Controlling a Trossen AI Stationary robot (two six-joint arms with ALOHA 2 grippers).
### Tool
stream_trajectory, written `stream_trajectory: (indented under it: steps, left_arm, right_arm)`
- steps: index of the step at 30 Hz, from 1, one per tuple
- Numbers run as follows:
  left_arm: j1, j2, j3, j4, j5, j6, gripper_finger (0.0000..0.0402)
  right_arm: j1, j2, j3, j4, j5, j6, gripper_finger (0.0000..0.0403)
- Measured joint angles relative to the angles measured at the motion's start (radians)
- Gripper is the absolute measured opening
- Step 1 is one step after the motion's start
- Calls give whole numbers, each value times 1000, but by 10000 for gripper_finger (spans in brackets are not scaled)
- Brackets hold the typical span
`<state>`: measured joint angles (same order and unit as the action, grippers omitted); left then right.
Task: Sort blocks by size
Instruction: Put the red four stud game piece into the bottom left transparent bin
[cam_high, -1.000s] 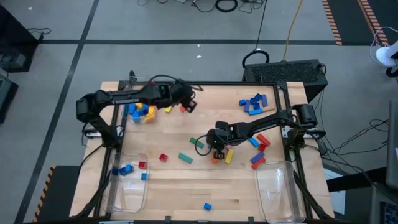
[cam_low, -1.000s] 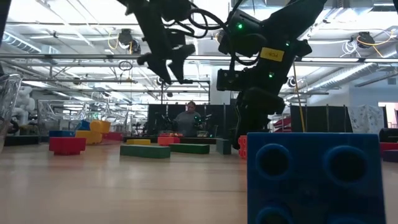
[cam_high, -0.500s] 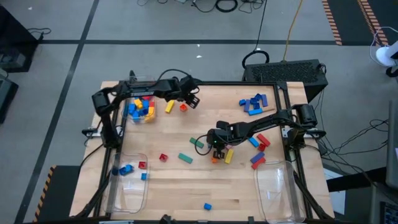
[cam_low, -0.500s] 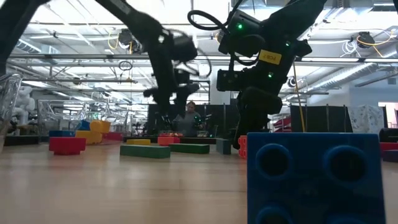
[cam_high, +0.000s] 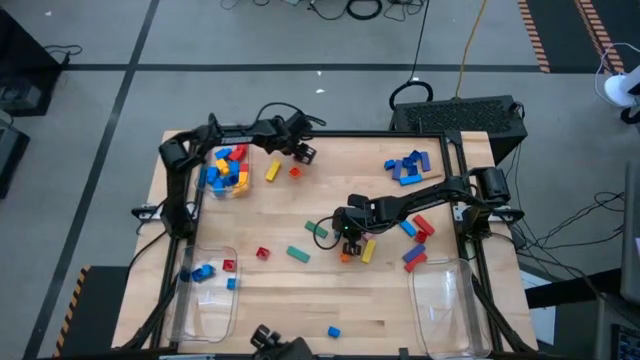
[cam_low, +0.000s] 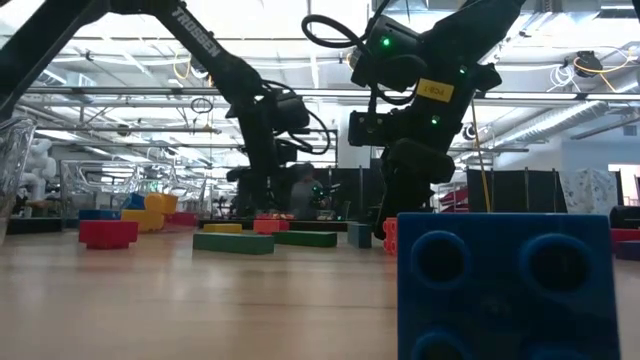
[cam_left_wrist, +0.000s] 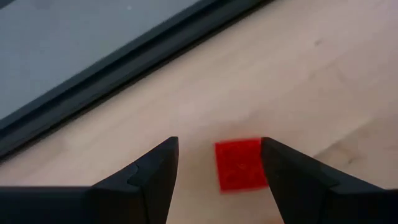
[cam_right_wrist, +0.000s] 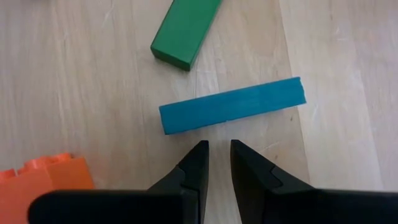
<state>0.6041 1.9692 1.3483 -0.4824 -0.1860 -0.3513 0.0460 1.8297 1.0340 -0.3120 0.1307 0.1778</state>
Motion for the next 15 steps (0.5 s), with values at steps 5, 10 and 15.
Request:
stream_trajectory:
  steps: [5,10,15]
  left_arm:
    - [-3,3,0,28,50,25,229]
    - [-4,12,0,22,53,20,241]
    - [-4,25,0,17,53,19,251]
  right_arm:
    - [-1,0,0,2,0,-6,52]
    - [-1,0,0,3,0,-6,52]
    - [-1,-1,0,2,0,-6,52]
